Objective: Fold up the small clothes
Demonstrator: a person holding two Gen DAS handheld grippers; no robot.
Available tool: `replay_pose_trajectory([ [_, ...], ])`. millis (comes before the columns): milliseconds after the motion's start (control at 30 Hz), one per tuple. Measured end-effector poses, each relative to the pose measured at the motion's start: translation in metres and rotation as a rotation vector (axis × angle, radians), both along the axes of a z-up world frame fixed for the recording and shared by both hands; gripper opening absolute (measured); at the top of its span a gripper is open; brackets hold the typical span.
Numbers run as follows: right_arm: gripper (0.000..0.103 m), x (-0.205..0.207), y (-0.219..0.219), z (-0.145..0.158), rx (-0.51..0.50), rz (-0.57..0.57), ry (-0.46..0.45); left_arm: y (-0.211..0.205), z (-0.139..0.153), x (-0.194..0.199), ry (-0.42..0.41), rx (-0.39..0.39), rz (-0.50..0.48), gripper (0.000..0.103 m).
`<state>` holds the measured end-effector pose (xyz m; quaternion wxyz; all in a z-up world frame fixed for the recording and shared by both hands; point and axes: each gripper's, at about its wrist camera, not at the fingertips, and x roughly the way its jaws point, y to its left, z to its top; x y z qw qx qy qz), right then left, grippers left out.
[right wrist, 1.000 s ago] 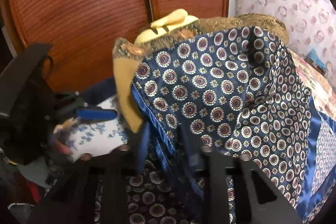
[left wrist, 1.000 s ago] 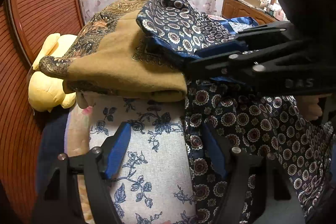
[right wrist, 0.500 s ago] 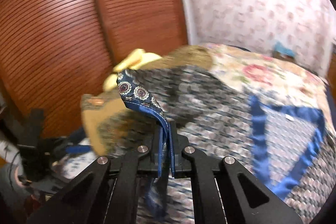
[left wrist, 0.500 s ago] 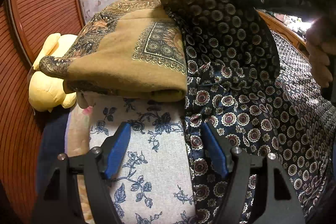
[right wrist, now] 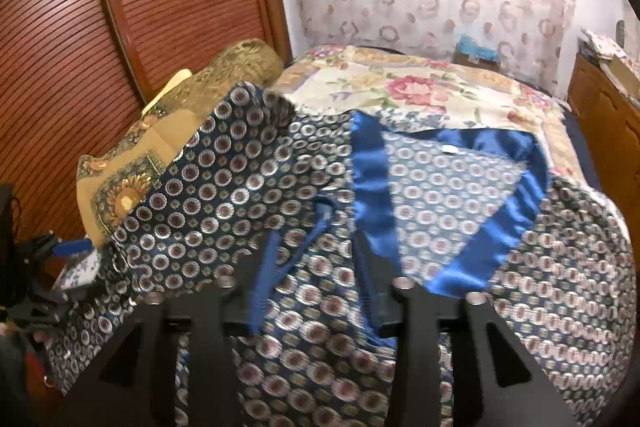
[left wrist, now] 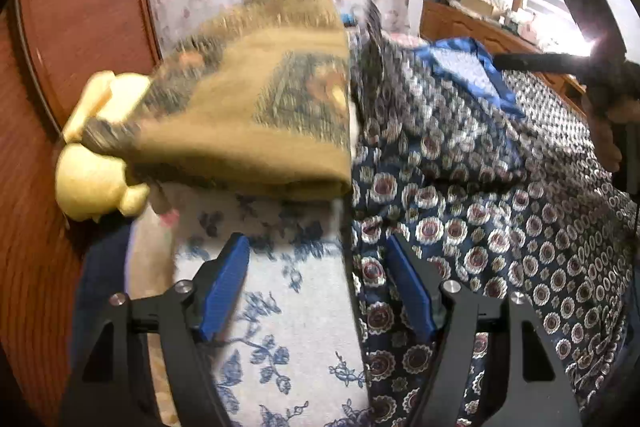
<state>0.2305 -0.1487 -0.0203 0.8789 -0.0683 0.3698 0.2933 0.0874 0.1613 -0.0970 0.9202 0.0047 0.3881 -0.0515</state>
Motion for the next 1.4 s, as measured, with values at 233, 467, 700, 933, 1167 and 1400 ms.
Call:
replay_pose_trajectory([
  [233,0.044,-0.013,-0.066,0.009,-0.001,-0.057,-0.047,-0.024,0.059,0.0,-0.179,-0.017,-0.026,0.071],
  [467,0.052,-0.016,-0.141,0.013,0.017,-0.157,-0.069,-0.086,0.072,0.044,-0.246,-0.028,-0.074,0.071],
  [700,0.054,-0.018,-0.212,0.008,-0.002,-0.26,-0.074,-0.148,0.061,0.09,-0.21,-0.082,-0.141,0.071],
  [933,0.054,-0.022,-0.281,-0.002,-0.006,-0.351,-0.047,-0.217,0.057,0.118,-0.132,-0.075,-0.268,0.072],
  [1167,0.054,-0.03,-0.341,-0.023,-0.003,-0.434,0.03,-0.273,0.034,0.119,-0.028,-0.006,-0.365,0.071],
  [1400,0.054,-0.042,-0.372,-0.041,0.047,-0.443,0.119,-0.299,0.015,0.116,0.047,0.04,-0.429,0.071],
])
